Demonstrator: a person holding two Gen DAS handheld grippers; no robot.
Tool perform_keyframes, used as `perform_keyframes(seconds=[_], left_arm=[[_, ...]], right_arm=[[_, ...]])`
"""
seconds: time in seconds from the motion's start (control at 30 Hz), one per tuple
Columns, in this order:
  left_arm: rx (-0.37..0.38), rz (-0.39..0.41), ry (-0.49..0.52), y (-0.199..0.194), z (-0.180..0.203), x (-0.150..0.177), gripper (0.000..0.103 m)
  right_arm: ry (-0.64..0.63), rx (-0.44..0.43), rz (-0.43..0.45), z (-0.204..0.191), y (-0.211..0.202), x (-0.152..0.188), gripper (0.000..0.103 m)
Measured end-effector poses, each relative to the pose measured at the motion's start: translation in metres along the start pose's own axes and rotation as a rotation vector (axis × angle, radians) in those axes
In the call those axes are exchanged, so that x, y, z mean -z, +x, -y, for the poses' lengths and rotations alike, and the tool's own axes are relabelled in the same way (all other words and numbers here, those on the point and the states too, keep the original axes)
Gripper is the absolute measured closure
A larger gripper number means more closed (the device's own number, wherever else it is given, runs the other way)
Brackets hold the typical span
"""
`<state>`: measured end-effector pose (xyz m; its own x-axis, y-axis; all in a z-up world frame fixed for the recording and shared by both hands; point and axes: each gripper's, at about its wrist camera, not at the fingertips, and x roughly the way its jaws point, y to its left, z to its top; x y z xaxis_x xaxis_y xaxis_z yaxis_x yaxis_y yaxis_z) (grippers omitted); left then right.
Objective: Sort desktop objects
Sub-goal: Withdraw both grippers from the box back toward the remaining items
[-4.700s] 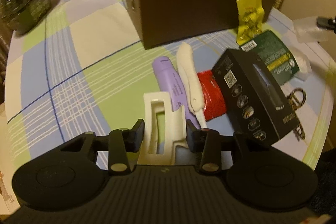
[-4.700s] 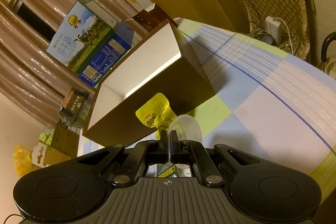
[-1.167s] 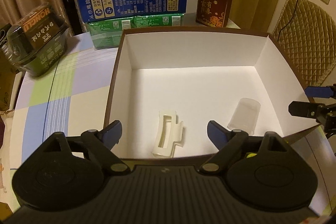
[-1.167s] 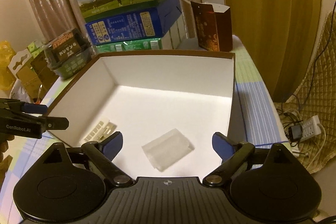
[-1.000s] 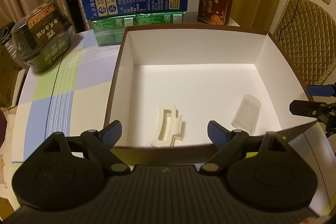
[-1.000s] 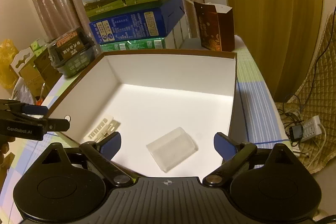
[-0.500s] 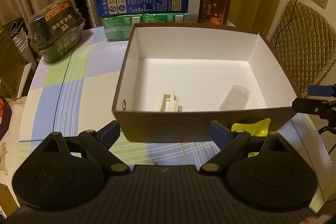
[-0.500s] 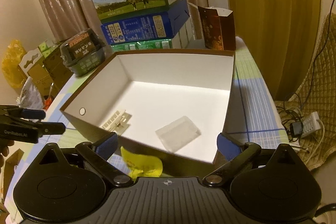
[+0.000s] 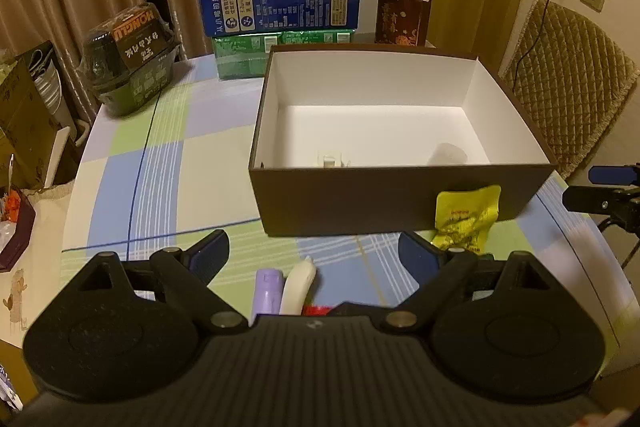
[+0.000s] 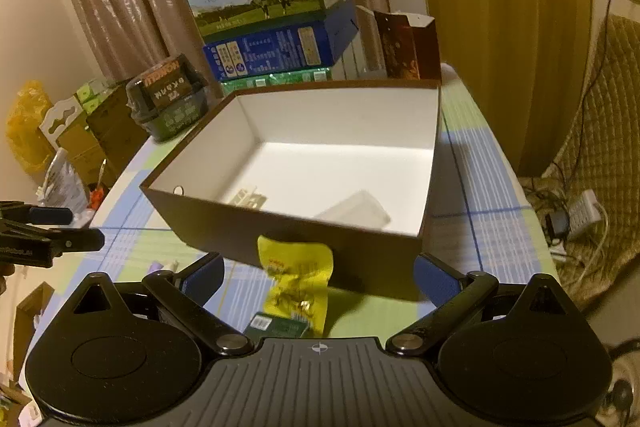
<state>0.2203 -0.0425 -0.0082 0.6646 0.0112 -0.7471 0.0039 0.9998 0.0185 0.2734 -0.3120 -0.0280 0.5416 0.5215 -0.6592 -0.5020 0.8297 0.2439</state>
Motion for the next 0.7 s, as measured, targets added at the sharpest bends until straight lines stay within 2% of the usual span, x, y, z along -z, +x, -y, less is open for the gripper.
perform_keyframes(seconds=[0.5, 0.7], left_arm=[[0.009, -0.05, 0.031, -0.02, -0.015, 0.03, 0.014], [0.011, -0.091, 0.036, -0.019, -0.023, 0.045, 0.015]], right_arm=[[0.032, 0.033, -0.059, -0.03, -0.011, 0.029, 0.004], [0.02, 0.059, -0.12, -0.037, -0.006, 0.046, 0.004]])
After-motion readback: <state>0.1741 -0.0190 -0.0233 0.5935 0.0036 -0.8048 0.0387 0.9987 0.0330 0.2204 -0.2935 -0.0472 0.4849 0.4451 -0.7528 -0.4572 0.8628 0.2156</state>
